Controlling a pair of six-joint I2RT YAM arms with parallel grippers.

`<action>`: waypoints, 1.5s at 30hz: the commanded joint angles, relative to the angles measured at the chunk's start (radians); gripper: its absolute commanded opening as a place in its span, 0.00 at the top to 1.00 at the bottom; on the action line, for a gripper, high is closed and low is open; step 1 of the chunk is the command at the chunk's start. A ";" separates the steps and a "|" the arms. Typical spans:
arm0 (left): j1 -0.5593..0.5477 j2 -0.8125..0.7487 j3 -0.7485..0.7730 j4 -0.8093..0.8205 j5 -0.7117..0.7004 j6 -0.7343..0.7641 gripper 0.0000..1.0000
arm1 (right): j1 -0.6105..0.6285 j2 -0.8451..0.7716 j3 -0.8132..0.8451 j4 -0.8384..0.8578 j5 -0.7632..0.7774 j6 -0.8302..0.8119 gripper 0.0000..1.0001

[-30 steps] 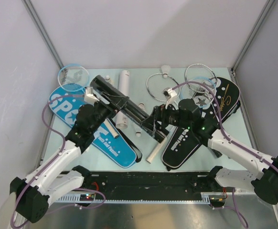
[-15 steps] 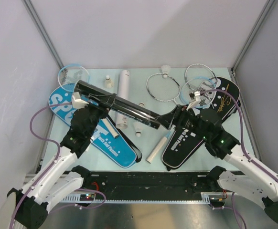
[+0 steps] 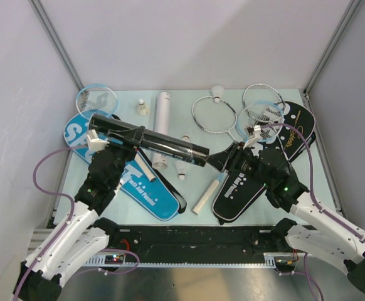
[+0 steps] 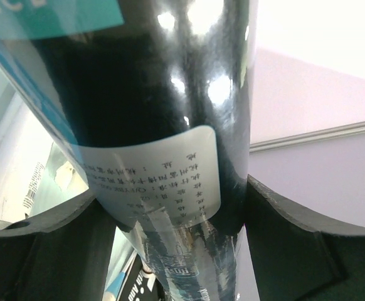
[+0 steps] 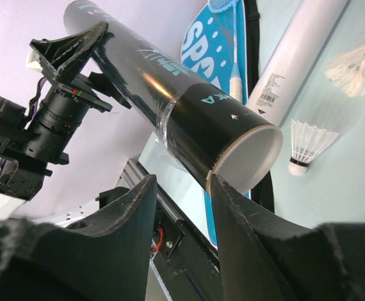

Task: Pack up the badminton gear
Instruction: Open the lid of the shuttle tube.

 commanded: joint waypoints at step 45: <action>0.130 0.007 0.012 -0.047 0.120 -0.219 0.61 | -0.131 0.064 -0.046 0.343 -0.219 0.017 1.00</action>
